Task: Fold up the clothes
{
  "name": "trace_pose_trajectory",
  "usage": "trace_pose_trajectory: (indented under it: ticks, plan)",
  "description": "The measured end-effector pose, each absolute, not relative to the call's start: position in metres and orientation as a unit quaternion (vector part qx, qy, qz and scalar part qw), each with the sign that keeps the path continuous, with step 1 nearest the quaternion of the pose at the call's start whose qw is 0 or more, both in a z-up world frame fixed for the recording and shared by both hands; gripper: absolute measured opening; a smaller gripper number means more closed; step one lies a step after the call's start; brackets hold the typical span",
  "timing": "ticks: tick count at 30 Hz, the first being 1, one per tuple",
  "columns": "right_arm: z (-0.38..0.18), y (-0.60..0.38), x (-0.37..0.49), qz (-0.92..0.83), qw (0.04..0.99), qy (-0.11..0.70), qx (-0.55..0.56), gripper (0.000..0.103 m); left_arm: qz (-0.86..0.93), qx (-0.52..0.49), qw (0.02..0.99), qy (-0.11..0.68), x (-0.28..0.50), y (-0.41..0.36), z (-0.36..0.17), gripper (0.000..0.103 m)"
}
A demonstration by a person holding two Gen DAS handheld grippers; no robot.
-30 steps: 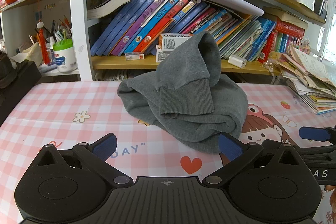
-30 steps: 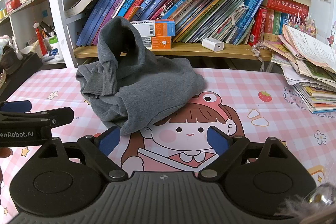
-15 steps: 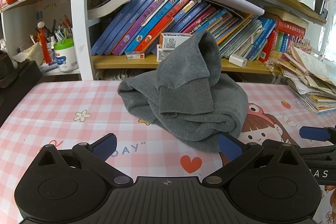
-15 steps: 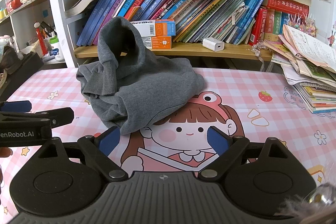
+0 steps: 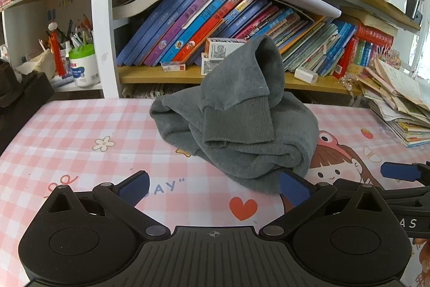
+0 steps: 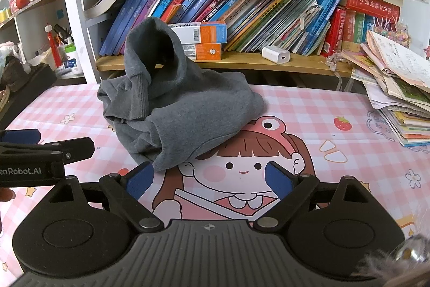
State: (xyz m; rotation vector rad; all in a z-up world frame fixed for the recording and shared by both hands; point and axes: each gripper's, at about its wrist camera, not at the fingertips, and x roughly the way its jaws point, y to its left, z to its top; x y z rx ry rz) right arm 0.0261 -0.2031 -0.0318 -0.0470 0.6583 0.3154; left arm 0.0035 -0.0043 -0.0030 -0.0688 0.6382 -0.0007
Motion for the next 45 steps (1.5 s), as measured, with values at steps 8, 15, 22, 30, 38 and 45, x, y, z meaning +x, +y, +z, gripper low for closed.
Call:
trace_pose_trajectory:
  ticks: [8, 15, 22, 30, 38, 45]
  plan:
    - [-0.035, -0.2, 0.034, 0.166, 0.931, 0.323, -0.037, 0.09, 0.011, -0.032, 0.948, 0.318, 0.007, -0.005, -0.006, 0.103]
    - [-0.036, -0.192, 0.051, 0.184, 0.929, 0.315, -0.058, 0.09, 0.021, -0.027, 0.948, 0.317, 0.006, -0.001, -0.005, 0.103]
    - [-0.036, -0.178, 0.078, 0.202, 0.925, 0.312, -0.074, 0.09, 0.029, -0.047, 0.942, 0.331, -0.002, 0.013, -0.003, 0.103]
    - [-0.038, -0.148, 0.101, 0.235, 0.918, 0.304, -0.103, 0.081, 0.039, -0.035, 0.943, 0.329, -0.027, 0.028, -0.001, 0.103]
    - [-0.048, -0.129, 0.108, 0.229, 0.909, 0.331, -0.109, 0.025, 0.054, -0.057, 0.941, 0.329, -0.044, 0.051, 0.001, 0.103]
    - [-0.043, -0.147, 0.072, 0.26, 0.892, 0.368, -0.04, 0.02, 0.055, -0.078, 0.945, 0.313, -0.053, 0.065, 0.0, 0.103]
